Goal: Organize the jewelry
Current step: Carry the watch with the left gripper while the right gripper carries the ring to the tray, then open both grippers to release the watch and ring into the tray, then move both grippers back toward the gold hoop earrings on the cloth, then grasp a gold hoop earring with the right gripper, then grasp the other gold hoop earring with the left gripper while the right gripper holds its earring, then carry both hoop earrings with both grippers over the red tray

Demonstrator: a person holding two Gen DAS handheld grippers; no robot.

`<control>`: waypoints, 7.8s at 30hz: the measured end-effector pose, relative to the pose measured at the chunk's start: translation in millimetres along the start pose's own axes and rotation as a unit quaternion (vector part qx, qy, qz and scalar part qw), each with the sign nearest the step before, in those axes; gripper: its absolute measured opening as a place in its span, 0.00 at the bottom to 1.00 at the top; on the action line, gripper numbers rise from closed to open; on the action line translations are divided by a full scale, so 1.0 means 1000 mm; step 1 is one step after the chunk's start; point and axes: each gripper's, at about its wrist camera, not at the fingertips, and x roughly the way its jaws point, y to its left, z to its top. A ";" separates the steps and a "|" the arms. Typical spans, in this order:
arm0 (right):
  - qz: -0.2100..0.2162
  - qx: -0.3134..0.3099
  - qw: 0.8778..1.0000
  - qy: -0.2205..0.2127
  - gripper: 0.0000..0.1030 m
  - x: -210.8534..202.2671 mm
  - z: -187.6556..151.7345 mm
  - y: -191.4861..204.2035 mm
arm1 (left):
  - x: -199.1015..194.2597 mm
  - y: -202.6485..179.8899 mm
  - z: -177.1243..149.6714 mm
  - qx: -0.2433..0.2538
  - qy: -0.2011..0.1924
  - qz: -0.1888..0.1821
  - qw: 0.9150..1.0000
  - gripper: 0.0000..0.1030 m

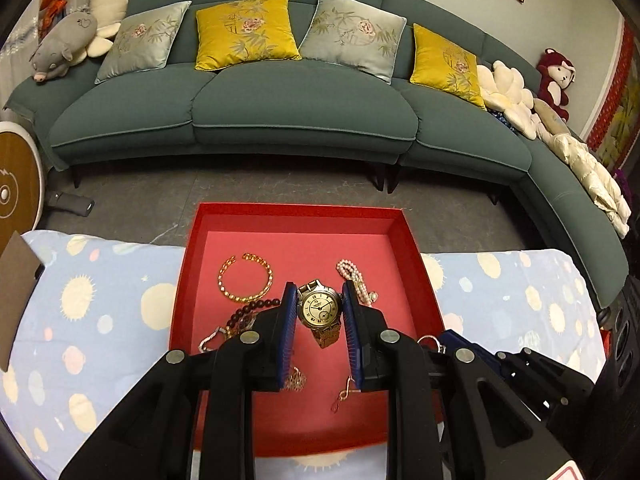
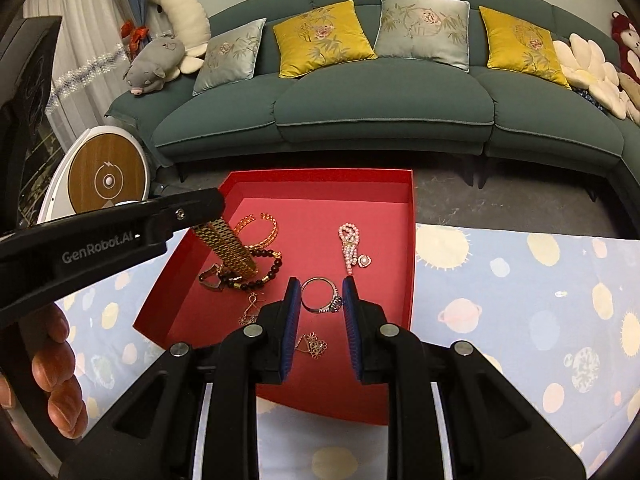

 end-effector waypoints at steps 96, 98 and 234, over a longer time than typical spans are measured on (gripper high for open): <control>-0.018 0.045 0.999 0.024 0.29 -0.123 -0.152 0.000 | -0.116 -0.007 -0.209 0.030 0.019 0.067 0.997 0.20; -0.018 0.048 0.998 0.026 0.30 -0.126 -0.157 -0.003 | -0.115 -0.008 -0.214 0.027 0.025 0.065 0.997 0.20; 0.024 -0.052 0.998 -0.007 0.17 -0.114 -0.100 0.093 | -0.137 0.004 -0.155 -0.003 -0.018 0.041 0.999 0.14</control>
